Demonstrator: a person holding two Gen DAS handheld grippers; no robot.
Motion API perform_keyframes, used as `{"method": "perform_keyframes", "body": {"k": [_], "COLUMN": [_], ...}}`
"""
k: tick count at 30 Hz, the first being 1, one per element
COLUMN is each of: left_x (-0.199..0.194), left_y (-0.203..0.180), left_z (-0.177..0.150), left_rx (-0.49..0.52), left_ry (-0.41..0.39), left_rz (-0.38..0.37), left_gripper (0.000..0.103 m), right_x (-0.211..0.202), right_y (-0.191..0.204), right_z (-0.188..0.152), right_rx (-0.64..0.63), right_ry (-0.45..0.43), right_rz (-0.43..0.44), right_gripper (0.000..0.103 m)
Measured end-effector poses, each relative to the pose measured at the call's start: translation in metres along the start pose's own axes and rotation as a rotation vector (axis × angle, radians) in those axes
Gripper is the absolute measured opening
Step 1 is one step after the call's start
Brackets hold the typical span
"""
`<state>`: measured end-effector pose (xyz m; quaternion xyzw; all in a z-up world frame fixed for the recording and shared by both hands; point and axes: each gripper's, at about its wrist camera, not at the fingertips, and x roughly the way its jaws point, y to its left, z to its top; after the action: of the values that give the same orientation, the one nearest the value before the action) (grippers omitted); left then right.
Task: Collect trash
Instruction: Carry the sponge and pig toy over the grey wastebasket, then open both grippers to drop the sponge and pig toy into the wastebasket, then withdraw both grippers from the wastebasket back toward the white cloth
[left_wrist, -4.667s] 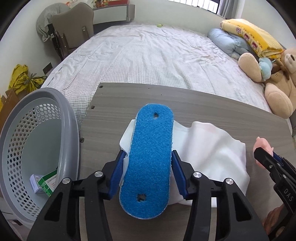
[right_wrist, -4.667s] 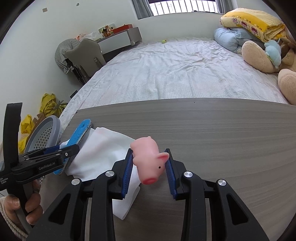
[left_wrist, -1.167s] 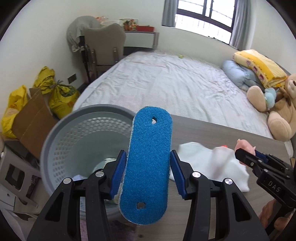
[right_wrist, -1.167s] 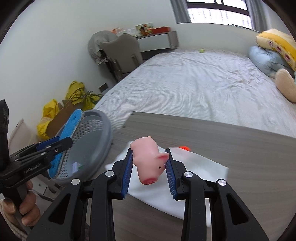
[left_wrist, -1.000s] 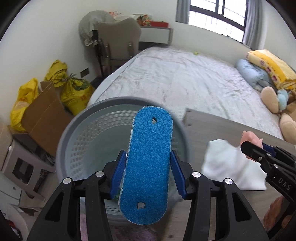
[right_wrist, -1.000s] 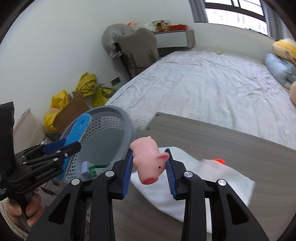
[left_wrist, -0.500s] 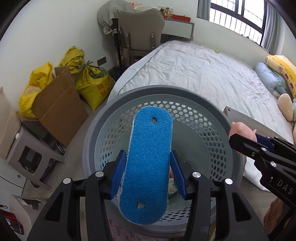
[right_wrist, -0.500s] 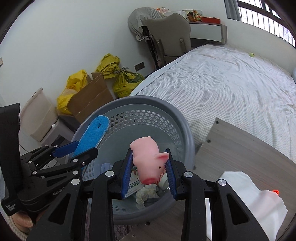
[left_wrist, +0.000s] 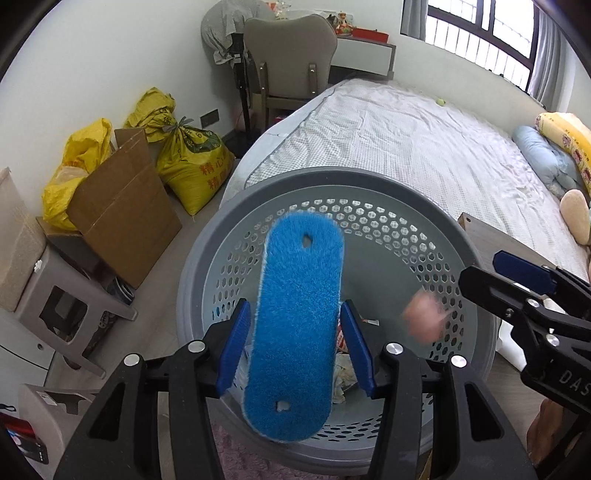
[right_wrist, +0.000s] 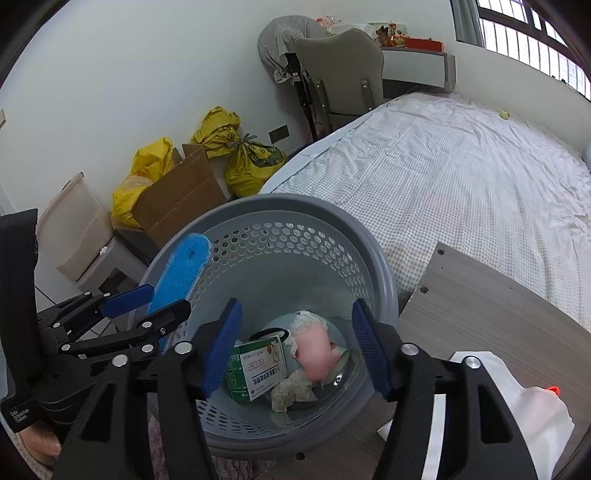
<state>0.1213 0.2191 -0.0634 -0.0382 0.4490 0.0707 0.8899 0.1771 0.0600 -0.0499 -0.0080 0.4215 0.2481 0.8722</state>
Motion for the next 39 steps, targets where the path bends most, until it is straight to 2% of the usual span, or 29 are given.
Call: {"method": "perform_keyframes", "body": {"k": [1,2,17,19,39], "left_x": [-0.001,-0.003,-0.013,-0.015,-0.048], "left_y": [0.001,0.001,0.013,0.013,0.003], "left_z": [0.000,0.000,-0.001,-0.002,-0.010], "left_rx": [-0.003,-0.007,-0.036,-0.039,-0.021], "left_ry": [-0.003,-0.009,-0.015,-0.012,-0.057], "left_rz": [0.005,0.009,0.036,0.036,0.058], "left_gripper": [0.066,0.067,0.070,0.074,0.084], "right_x": [-0.001,-0.001,-0.014,-0.017,-0.059], "right_y": [0.000,0.000,0.000,-0.001,-0.007], "right_z": [0.000,0.000,-0.008,-0.009,-0.031], "right_rx": [-0.003,-0.004,0.004,0.007,0.039], "right_ry": [-0.001,-0.002,-0.001,-0.003,-0.055], "right_rz": [-0.002,-0.005,-0.017,-0.018,-0.046], "right_gripper": [0.060,0.060,0.061,0.064,0.070]}}
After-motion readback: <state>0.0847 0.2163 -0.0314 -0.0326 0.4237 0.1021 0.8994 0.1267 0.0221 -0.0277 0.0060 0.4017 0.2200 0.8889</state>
